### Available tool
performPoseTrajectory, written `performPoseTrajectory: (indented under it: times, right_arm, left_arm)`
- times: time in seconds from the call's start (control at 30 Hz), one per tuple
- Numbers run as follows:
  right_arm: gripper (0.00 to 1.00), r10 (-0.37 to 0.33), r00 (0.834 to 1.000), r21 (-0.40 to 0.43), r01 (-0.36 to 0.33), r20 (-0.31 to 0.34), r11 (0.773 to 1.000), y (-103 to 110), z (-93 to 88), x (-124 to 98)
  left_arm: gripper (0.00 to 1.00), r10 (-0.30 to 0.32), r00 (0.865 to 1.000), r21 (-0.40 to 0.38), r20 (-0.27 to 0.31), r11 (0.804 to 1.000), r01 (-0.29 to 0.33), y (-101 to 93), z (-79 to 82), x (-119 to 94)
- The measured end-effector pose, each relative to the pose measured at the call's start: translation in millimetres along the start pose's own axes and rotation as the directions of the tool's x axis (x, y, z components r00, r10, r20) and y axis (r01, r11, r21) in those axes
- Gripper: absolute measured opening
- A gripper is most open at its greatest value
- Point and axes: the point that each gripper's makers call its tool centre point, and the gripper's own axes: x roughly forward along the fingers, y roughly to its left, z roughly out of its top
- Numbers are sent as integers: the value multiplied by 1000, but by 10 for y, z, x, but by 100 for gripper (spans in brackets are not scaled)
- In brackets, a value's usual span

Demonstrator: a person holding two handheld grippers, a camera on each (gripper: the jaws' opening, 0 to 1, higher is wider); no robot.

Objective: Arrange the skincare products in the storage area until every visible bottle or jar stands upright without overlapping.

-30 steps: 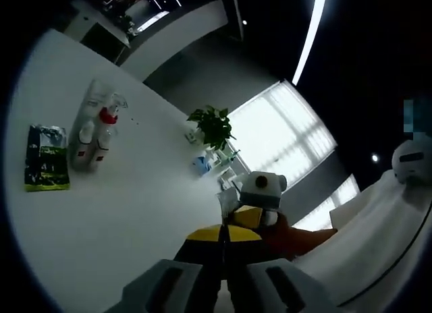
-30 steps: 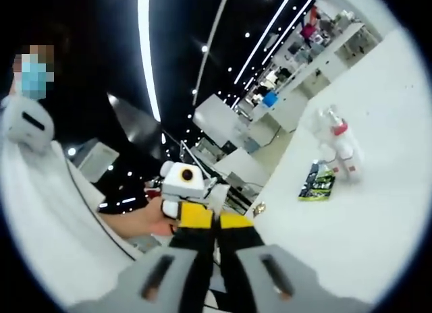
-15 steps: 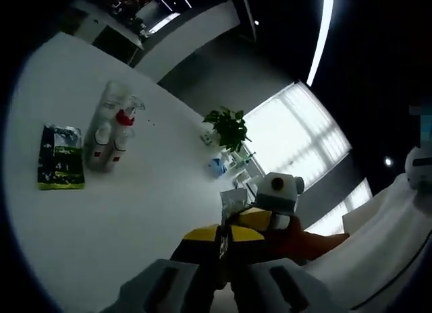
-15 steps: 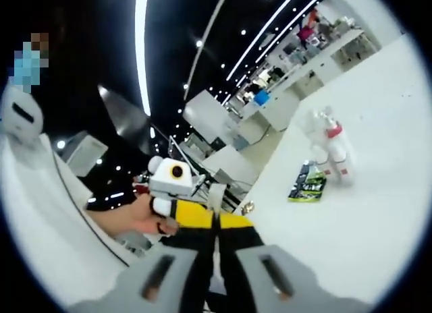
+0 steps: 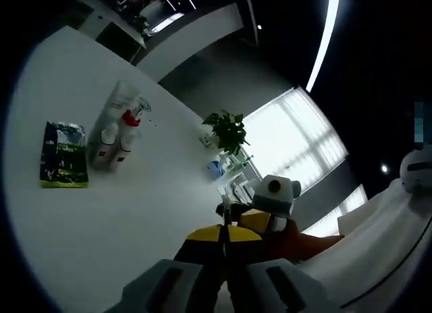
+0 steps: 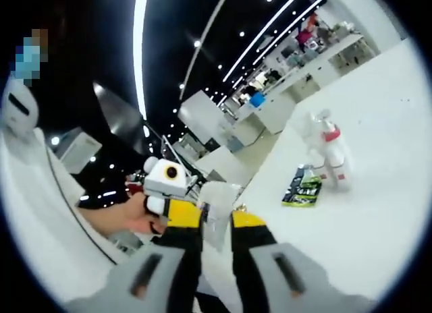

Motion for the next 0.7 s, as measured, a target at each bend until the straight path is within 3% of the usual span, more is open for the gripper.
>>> performPoseTrajectory:
  times: [0.23,0.4,0.7]
  right_arm:
    - [27,-54,998,-61,51,-44,997,-106,-25,53]
    - [29,-83,993,-86,76,-80,993,-178,-71,79]
    - [29,-129,987,-71,123,-98,990,-344,-61,76]
  left_arm:
    - [0,63,998,11,1,998,-63,281,149,-182]
    - [0,152,988,16,-25,988,-152,694,285,-375]
    - [0,233,972,-32,-32,972,-234,1337,652,-590]
